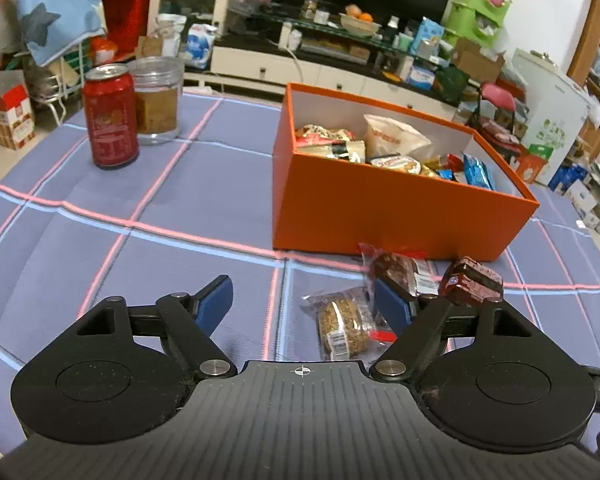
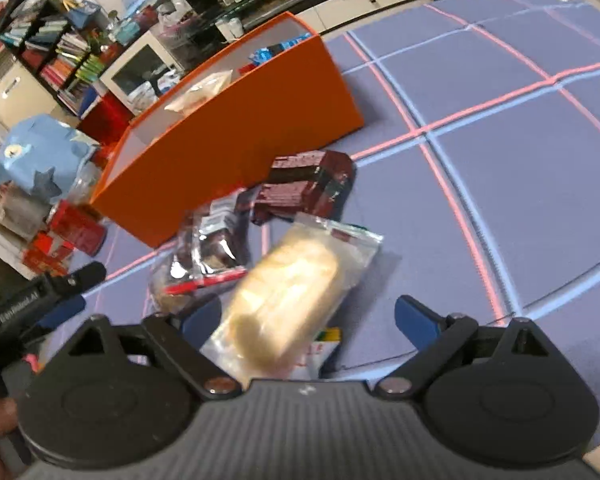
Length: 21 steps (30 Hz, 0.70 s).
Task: Organize snacks
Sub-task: 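Grasp the cream bread bag with the right tool while the left tool grasps the brown date packet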
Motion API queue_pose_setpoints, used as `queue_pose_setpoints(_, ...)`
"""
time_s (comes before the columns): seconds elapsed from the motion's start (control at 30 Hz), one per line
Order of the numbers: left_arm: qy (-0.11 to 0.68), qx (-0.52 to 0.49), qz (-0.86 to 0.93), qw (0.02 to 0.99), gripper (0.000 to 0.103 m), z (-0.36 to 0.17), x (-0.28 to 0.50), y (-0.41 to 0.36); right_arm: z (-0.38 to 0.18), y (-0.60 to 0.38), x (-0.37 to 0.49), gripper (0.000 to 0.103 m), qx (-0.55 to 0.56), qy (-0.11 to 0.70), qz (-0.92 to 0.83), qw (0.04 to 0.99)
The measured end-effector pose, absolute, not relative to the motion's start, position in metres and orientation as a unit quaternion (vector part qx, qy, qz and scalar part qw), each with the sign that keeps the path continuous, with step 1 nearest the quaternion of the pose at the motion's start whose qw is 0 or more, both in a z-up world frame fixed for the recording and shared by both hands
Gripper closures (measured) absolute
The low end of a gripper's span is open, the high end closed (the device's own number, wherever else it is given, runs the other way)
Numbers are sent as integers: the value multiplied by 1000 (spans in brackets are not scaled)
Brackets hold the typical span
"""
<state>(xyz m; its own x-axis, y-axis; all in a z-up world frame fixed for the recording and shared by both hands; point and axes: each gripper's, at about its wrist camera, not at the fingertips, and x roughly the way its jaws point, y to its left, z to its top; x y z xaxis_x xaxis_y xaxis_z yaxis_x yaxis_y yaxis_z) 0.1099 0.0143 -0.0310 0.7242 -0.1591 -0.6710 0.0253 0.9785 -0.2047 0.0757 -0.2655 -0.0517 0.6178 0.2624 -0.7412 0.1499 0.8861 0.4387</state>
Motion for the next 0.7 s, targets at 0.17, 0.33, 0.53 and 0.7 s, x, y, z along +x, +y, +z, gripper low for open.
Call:
queue_pose_setpoints(0.17,372,-84,-63,922,46,-32,110,6,-47,-240,82,68,166,419,58,891)
queue_pose_setpoints(0.33,378,-92,-65,919,46,-35,117,-2,-25,-231,75,93,110,380,86,914)
queue_pose_setpoints(0.53,389,-86,-88,913,40,-41,131,-30,-7,-251,72,94,121,365,111,916)
queue_pose_setpoints(0.7,403,-82,-93,907,40,-52,148,-51,22,-282,80,93,149,340,120,921)
